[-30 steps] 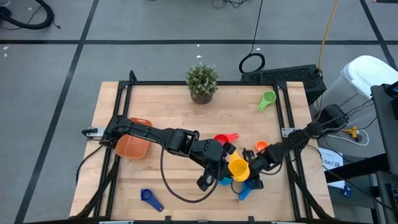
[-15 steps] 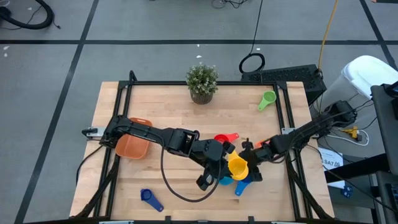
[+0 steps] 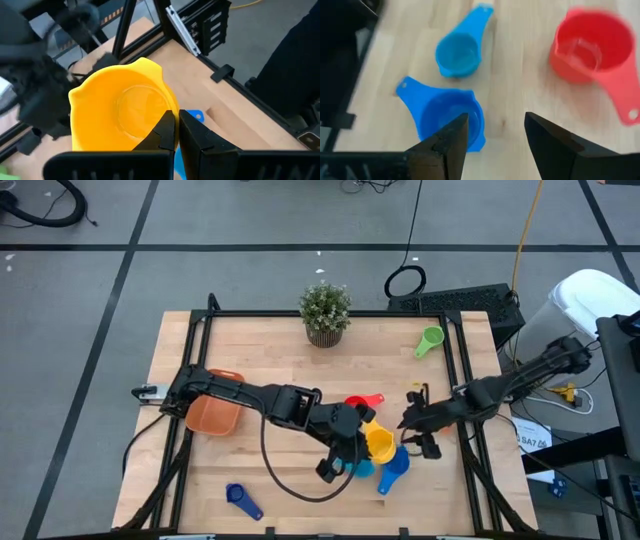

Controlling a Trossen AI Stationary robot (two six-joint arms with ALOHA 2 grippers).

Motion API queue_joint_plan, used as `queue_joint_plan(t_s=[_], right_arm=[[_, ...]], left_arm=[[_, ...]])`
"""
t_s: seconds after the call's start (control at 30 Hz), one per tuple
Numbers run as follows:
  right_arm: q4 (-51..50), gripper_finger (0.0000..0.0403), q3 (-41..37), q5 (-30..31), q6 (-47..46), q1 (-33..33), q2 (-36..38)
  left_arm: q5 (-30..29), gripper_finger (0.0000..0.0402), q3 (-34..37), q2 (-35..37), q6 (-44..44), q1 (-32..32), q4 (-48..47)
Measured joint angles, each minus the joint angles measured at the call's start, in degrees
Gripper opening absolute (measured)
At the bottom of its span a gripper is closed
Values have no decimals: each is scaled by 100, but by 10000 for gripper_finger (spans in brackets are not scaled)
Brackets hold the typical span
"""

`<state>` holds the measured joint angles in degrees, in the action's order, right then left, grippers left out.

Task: Nest measuring cups in basket
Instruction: Stack the yellow measuring cup on top of the blue measuring cup

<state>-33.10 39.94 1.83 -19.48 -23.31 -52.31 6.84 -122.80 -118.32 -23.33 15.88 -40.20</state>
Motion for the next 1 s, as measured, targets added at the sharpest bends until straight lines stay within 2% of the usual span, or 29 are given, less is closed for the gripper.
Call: queue_joint_plan(t_s=[0.23, 0.4, 0.53, 0.6, 0.73, 0.87, 1.0], right_arm=[[152, 185, 2, 165, 413, 0, 715], [36, 185, 4, 447, 424, -2, 1122], [-540, 185, 6, 925, 425, -2, 1309], [-845, 185, 6, 1056, 392, -2, 1320], [-1023, 185, 6, 1103, 484, -2, 1247], [-427, 185, 7, 695, 1013, -18, 1176], [-365, 185, 201, 941, 1426, -81, 1125]], left_arm=[[-363, 7, 1, -3, 158, -35, -491], [-462, 7, 2, -236, 1004, -167, -522], [-1323, 7, 2, -555, 2098, -137, -471], [-1550, 7, 2, -718, 2510, -114, -470], [-1600, 7, 7, -994, 2711, -39, -254], [-1593, 7, 7, -1130, 2925, -1, 24], [-1589, 7, 7, -1191, 3255, -39, 431]])
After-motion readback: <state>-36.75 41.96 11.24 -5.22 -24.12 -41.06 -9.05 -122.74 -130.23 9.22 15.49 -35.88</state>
